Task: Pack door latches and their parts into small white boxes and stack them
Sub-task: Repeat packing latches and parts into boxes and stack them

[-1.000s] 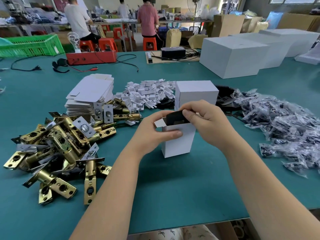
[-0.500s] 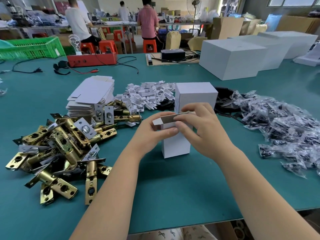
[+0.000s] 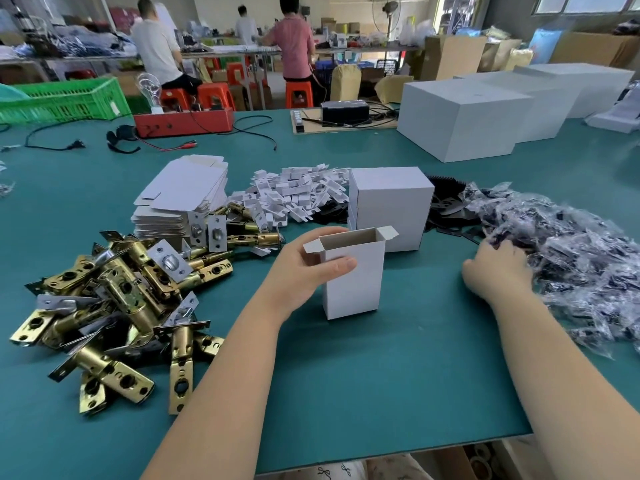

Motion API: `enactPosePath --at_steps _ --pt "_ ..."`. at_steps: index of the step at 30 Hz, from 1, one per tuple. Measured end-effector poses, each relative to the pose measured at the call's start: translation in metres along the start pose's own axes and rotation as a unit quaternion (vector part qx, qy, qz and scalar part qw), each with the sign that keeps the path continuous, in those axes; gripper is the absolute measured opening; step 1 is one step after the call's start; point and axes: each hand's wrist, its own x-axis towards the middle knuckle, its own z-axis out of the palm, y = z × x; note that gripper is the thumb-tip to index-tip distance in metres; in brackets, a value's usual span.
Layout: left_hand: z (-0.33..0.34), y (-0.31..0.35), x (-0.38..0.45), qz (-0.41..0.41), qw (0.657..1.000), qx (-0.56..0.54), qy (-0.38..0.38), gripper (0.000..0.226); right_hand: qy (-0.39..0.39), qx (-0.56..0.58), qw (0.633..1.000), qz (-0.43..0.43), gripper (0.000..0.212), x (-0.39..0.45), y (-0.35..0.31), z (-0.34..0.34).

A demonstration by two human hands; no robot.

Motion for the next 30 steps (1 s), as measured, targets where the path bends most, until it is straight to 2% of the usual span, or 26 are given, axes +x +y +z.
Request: enactPosePath --at_steps 5,8,12,16,19,21,25,27,30 --pt "0.001 0.001 -0.001 0.002 1.000 -0.002 -0.009 0.035 0.077 0.037 0.994 -0.061 0.047 -0.001 -0.001 0.009" --pt "0.001 0.001 -0.001 0.006 1.000 0.001 -0.012 0.036 0.094 0.134 0.986 -0.043 0.042 -0.004 0.001 0.012" --pt "0.001 0.001 -0.001 0.007 1.000 0.007 -0.011 0.036 0.090 0.160 0.983 -0.028 0.025 -0.003 0.004 0.013" --pt "0.001 0.001 -0.002 0.001 1.000 -0.001 -0.010 0.037 0.071 0.153 0.985 -0.038 0.028 -0.002 0.007 0.012" --pt "0.000 0.000 -0.002 -0.011 1.000 -0.012 -0.020 0.040 0.110 0.177 0.975 -0.071 0.026 -0.003 0.007 0.009" --pt "0.000 0.001 -0.002 -0.017 0.999 -0.016 -0.036 0.042 0.160 0.258 0.948 -0.091 0.021 -0.010 0.004 0.003" --pt "-0.002 0.003 -0.003 -0.018 0.998 -0.019 -0.056 0.048 0.208 0.456 0.847 -0.177 0.016 -0.038 -0.009 -0.016" --pt "-0.003 0.003 -0.004 -0.018 0.998 -0.022 -0.061 0.048 0.202 0.501 0.810 -0.227 0.017 -0.056 -0.021 -0.028" --pt "-0.002 0.002 -0.003 -0.022 0.998 -0.022 -0.053 0.047 0.138 0.523 0.779 -0.318 0.017 -0.084 -0.045 -0.043"
